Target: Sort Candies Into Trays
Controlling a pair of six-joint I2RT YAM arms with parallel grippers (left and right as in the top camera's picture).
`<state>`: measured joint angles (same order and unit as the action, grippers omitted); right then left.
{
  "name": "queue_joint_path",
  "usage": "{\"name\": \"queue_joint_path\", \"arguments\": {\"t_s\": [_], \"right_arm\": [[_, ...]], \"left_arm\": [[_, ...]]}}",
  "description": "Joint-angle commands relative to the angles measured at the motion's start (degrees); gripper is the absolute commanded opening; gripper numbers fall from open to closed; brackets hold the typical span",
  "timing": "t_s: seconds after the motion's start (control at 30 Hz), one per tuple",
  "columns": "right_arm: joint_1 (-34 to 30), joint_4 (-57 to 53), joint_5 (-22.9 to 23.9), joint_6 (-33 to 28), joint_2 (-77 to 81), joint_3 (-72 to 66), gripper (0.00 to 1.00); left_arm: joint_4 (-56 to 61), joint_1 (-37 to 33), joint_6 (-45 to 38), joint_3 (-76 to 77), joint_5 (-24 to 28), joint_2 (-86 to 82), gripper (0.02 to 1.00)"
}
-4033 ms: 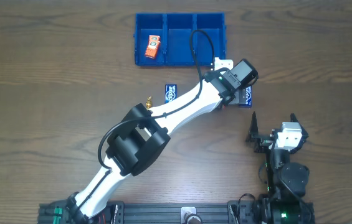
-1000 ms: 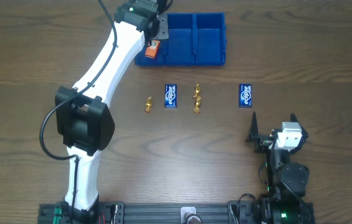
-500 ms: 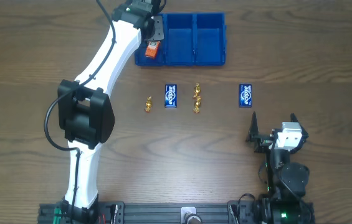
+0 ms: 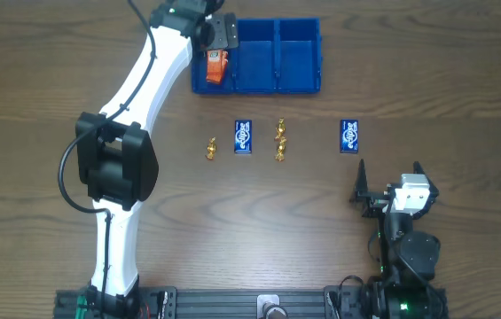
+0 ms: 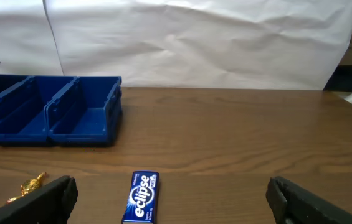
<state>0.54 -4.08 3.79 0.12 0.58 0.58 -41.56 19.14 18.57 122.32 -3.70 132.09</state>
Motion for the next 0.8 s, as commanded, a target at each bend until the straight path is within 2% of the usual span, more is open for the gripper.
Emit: {"name": "queue_joint_path", "arguments": {"t_s": [0.03,0.1,0.23,0.4,0.63,0.8], "right_arm": [[-0.3,-0.3,-0.1,-0.8,-0.4,-0.1,0.998],[-0.3,-0.3,-0.1,-0.8,-0.4,-0.1,0.998],[-0.3,-0.3,-0.1,-0.8,-0.4,-0.1,0.998],[-0.3,-0.3,-0.1,-0.8,-0.4,-0.1,0.998],[-0.3,-0.3,-0.1,-0.8,-0.4,-0.1,0.998],[-0.3,-0.3,-0.1,-0.8,-0.4,-0.1,0.998]], "left_arm": [[0.3,1.5,-0.4,0.0,-0.3,-6.5,0.998],[1.9,3.1,-0.9,-2.6,-4.3,-14.6,0.998],[14.5,6.3,-6.3,-24.6,-9.9,-41.1,0.998],[17.7,5.3,-10.5,-40.2,-9.7,-60.7,1.000],[19.0,-8.3,-13.0,-61.7,-1.2,-85.0,1.000],[31.4,-15.5,-16.1,-84.0,5.8,-106.0,0.998]]}}
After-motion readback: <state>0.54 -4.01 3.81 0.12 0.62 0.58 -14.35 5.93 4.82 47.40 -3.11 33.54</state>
